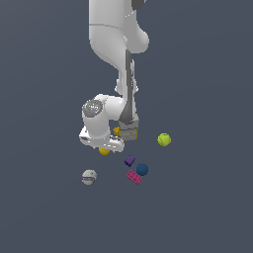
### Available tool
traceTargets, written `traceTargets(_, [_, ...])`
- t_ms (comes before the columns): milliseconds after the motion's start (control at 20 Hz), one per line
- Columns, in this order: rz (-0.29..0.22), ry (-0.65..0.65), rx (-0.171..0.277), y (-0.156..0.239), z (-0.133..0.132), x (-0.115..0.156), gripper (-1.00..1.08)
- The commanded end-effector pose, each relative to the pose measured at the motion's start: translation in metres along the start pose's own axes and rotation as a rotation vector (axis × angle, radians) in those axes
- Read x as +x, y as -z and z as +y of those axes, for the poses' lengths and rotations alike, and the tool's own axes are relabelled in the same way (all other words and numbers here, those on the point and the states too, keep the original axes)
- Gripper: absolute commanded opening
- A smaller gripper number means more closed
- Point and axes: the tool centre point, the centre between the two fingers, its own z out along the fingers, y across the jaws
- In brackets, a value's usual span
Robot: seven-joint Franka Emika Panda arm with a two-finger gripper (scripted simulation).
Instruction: Pick up a designated object from a clutter of objects.
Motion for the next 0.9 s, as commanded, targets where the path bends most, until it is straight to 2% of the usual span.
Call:
traceTargets(0, [0.001, 0.0, 0.0, -0.001, 0.0, 0.001, -1.0])
traceTargets(850, [0.002, 0.0, 0.0, 0.012, 0.001, 0.005, -1.0])
